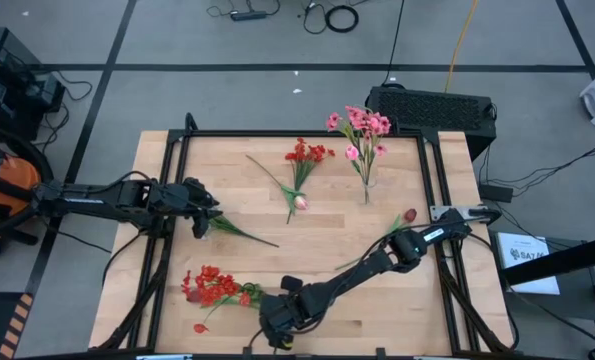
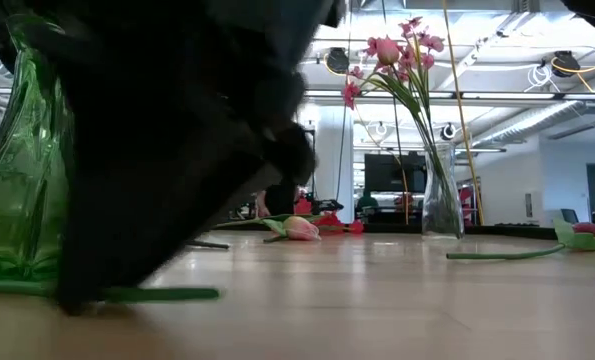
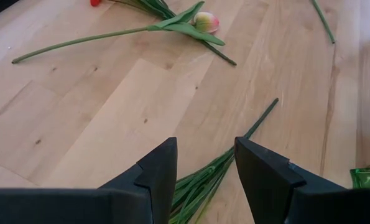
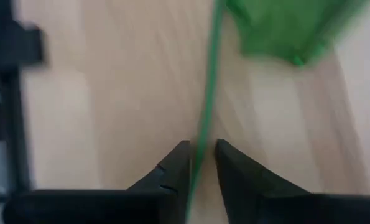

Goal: Sort flowers into vase by color
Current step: Put the bottom dark red flower into the green vase

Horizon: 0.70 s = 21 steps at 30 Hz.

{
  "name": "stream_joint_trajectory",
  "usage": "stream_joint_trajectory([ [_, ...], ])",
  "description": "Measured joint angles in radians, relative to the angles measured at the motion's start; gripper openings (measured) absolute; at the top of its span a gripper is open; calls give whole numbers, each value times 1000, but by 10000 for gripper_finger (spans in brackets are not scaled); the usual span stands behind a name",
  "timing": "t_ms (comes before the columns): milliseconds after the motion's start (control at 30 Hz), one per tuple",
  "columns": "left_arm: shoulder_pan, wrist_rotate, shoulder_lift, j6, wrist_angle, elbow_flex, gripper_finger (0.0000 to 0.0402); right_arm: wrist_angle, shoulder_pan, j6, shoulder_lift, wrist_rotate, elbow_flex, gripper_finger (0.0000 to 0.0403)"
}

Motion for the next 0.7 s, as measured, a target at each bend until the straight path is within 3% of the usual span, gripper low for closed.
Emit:
stream_joint_trajectory([
  [167,0,0,0,-2,-1,0,168,-131,9,-7,-8,-22,4,11],
  [700,0,7,0,-6,-7,0,168,-638,155,105,-95,-172,-6,1],
])
